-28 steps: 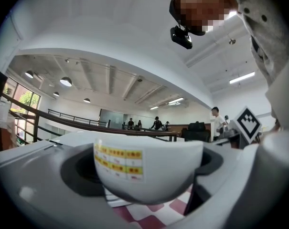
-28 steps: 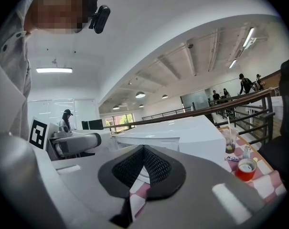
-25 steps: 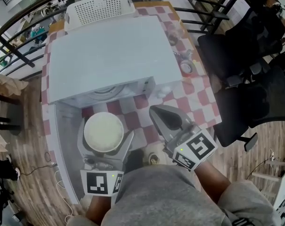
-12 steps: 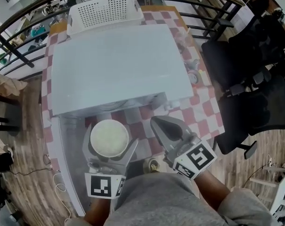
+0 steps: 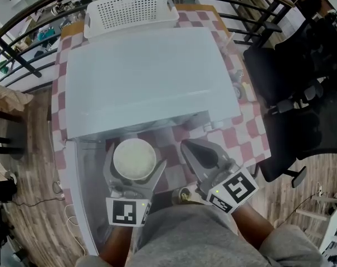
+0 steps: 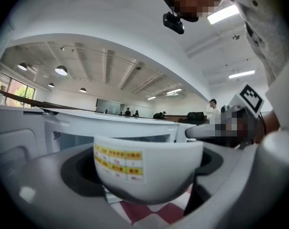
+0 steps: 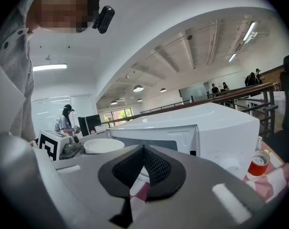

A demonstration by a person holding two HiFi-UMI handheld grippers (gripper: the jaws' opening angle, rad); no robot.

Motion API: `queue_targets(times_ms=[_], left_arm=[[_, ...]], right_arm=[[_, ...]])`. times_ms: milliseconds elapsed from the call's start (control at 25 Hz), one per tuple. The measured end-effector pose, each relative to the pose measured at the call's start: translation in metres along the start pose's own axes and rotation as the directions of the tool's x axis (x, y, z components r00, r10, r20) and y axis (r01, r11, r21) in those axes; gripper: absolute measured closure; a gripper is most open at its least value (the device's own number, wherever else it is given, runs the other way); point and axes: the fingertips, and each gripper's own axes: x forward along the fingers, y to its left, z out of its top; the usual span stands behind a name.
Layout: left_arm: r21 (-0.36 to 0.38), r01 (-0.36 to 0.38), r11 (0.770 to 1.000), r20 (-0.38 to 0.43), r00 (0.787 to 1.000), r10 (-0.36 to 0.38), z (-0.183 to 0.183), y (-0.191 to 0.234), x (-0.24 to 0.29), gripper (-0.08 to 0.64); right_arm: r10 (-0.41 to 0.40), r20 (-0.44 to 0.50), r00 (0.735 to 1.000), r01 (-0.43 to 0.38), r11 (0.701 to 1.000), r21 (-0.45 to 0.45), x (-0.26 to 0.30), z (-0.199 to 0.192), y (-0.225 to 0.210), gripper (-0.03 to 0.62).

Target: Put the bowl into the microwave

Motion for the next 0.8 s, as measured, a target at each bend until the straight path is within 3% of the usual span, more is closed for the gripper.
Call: queue_targets(times_ms=[280, 800], left_arm=[[0.003, 0.027, 1.000, -0.047, 0.999, -0.026, -0.016, 0.001, 0.007, 0.029], [-0.001, -0.045, 0.999, -0.083, 0.996, 0.045, -0.052, 0.021, 0.025, 0.029]], right_arm=[[-0.011, -0.014, 1.000, 0.011, 1.000, 0.007, 0.006, -0.004, -0.002, 0.592], [0.004, -0.030, 1.000, -0.003, 1.000, 0.019, 0.022, -0.016, 0.004, 0.592]])
